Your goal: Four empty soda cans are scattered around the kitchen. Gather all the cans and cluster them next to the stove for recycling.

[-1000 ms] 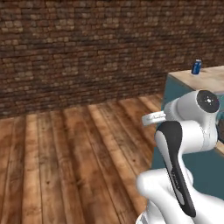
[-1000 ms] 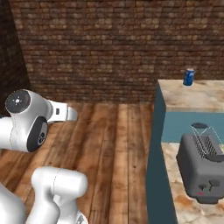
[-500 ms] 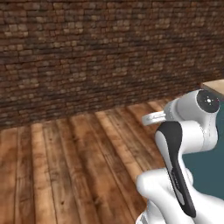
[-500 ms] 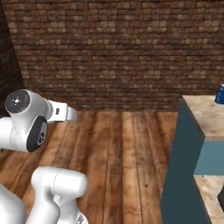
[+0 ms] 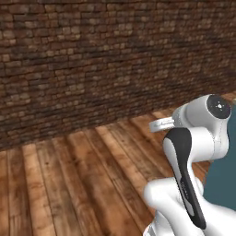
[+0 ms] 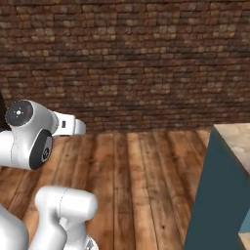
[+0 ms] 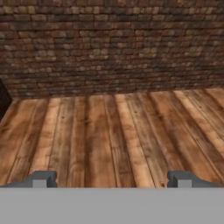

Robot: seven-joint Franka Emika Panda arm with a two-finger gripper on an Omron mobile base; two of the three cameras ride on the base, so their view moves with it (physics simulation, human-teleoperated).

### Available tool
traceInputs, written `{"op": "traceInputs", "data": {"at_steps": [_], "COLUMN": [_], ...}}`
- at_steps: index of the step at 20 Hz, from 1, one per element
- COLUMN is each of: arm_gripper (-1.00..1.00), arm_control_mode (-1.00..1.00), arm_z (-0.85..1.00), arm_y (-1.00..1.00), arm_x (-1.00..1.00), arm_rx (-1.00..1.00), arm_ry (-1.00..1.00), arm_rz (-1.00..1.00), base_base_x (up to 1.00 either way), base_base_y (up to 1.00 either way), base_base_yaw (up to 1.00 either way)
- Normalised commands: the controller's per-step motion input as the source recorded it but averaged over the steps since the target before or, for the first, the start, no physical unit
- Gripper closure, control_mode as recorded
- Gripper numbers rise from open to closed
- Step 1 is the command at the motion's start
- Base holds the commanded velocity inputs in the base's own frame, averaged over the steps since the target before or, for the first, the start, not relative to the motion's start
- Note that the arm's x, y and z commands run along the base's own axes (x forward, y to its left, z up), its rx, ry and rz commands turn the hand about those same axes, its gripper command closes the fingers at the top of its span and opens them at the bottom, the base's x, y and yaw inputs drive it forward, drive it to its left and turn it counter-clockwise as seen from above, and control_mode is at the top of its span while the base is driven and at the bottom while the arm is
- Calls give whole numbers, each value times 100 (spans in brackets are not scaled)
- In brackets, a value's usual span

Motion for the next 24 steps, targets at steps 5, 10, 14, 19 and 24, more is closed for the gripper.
{"op": "traceInputs", "data": {"at_steps": [5,10,14,19,24], "arm_gripper": [-100,-100,-100,-100,-100], "arm_control_mode": [100,100,100,100,100], "arm_z": [0,0,0,0,0], "arm_y": [0,0,0,0,0], "arm_x": [0,0,0,0,0], "arm_rx": [0,0,0,0,0], "arm_ry": [0,0,0,0,0], "arm_rz": [0,0,0,0,0], "base_base_x": [63,67,47,8,9], "base_base_y": [49,49,37,20,26], "base_base_yaw": [-23,-24,-35,-46,-43]}}
